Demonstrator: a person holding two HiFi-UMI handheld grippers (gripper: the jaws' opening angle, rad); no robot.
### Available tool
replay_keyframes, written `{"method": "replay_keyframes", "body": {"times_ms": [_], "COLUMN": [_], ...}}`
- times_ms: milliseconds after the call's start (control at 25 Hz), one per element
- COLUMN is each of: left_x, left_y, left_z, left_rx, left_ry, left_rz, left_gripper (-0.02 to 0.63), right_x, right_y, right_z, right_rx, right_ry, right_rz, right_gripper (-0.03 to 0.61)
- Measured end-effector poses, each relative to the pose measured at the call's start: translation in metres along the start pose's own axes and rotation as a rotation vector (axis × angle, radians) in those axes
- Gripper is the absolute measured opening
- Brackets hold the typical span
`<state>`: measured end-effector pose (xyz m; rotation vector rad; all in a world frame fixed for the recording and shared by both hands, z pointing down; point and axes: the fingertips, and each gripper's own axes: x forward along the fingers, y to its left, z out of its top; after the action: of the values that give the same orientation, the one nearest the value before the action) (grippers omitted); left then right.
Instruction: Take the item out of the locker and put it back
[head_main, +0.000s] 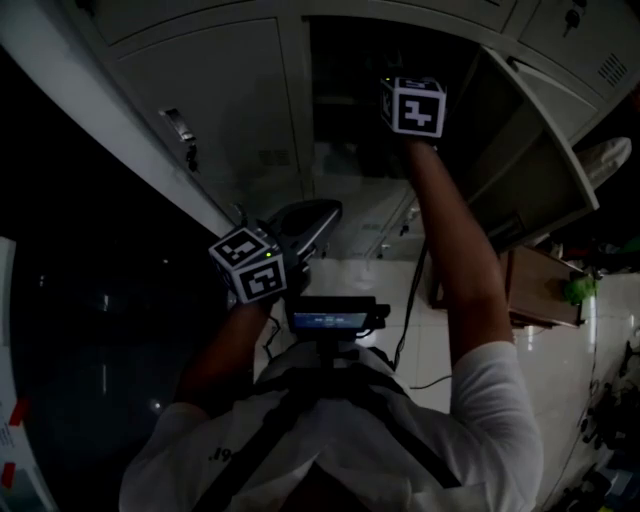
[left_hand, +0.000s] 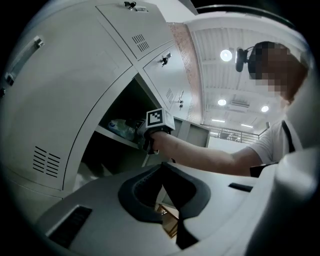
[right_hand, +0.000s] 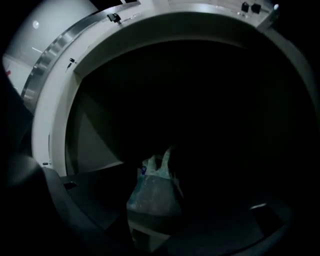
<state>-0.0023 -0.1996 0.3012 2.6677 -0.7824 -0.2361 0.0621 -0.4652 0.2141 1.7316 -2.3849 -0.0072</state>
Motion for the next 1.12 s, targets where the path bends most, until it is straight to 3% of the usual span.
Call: {"method": "replay_keyframes", "body": {"times_ms": [280,480,600,1120], "left_x": [0.003,0.0,0.0,-0.014], "left_y": [-0.008,-0.007,-0.009,-0.007], "left_z": [-0.006,-0.012,-0.013,0.002], "left_rx": [0.029,0.025,0.027,0.008], "left_ry": [-0.005,-0.006,-0.006,-0.008], "left_rz": [0.082,0.125,0.119,0.012], "left_gripper": [0.003,0.003,0.003,0.003], "right_x": [0.025,0.023,0.014,-0.054], "right_y": [-0.011,-0.002,0.003,0.003], "right_z": [-0.018,-0.02,-0.015,0.001], "right_rx": [0.043,0.005,-0.017,-0.041], "right_ry": [0.075,0.074,0.046,-0.079], "right_rz": [0.02,0.064,0.079,0.037], "right_gripper": [0.264,0.136,0.079,0.052]}}
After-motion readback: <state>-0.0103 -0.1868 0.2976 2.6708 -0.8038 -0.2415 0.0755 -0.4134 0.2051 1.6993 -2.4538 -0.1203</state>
